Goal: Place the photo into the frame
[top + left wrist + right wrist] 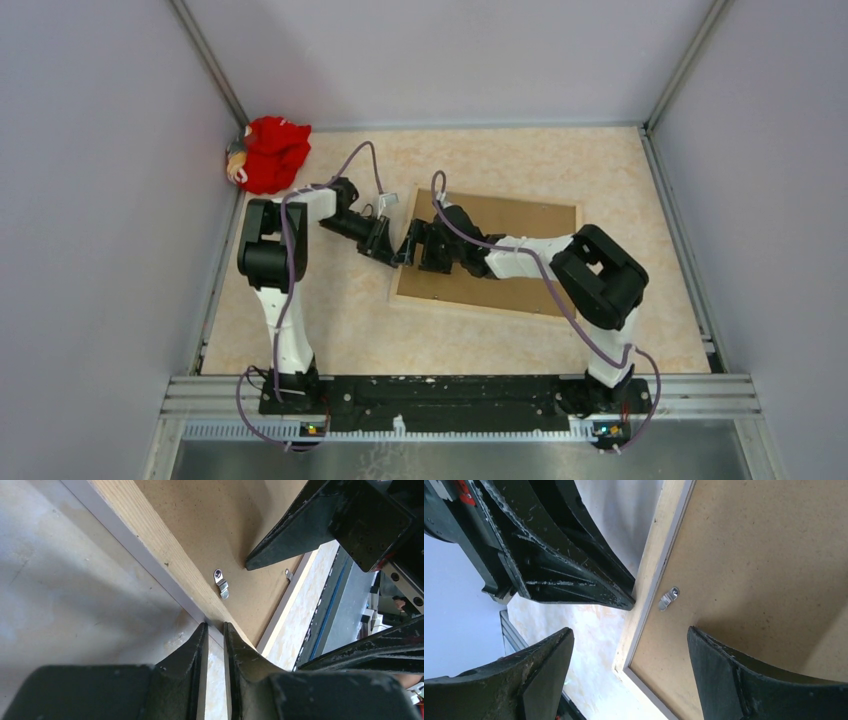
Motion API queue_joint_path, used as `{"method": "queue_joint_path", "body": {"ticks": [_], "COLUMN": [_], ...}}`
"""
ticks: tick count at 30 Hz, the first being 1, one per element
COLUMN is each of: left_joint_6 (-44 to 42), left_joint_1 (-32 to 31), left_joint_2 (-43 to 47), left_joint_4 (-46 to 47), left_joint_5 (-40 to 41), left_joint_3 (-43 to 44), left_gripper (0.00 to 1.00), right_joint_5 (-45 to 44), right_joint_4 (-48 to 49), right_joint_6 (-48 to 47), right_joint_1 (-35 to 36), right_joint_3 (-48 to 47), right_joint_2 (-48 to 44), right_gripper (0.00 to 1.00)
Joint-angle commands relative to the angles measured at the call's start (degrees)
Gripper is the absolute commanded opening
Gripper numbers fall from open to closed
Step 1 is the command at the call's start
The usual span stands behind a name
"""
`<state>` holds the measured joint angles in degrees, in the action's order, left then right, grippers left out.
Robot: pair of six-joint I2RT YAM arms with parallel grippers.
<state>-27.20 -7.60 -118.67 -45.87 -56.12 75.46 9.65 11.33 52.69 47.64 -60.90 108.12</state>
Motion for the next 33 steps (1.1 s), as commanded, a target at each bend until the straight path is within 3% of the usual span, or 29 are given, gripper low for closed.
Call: {"method": "queue_joint_path", "body": {"ticks": [1, 33], "left_joint_6": [0.15, -0.40], "left_joint_1": [0.04, 0.04], "left_joint_2": [-1.70, -1.35], "left_joint_4": [1.67, 1.67], "left_joint_5": [0.26, -0.93], "left_joint_3": [0.84, 0.03], "left_gripper": [0.22, 0.20], "right_joint_5": [0.38, 2.23], "right_joint_4": [1.74, 4.74], "right_joint_6": [-1.15, 0.29], "right_joint_1": [0.53, 0.48], "right_joint_3": [-4.13, -6.83], "right_joint_2": [1.38, 7.61], "right_gripper": [0.83, 0.81]}}
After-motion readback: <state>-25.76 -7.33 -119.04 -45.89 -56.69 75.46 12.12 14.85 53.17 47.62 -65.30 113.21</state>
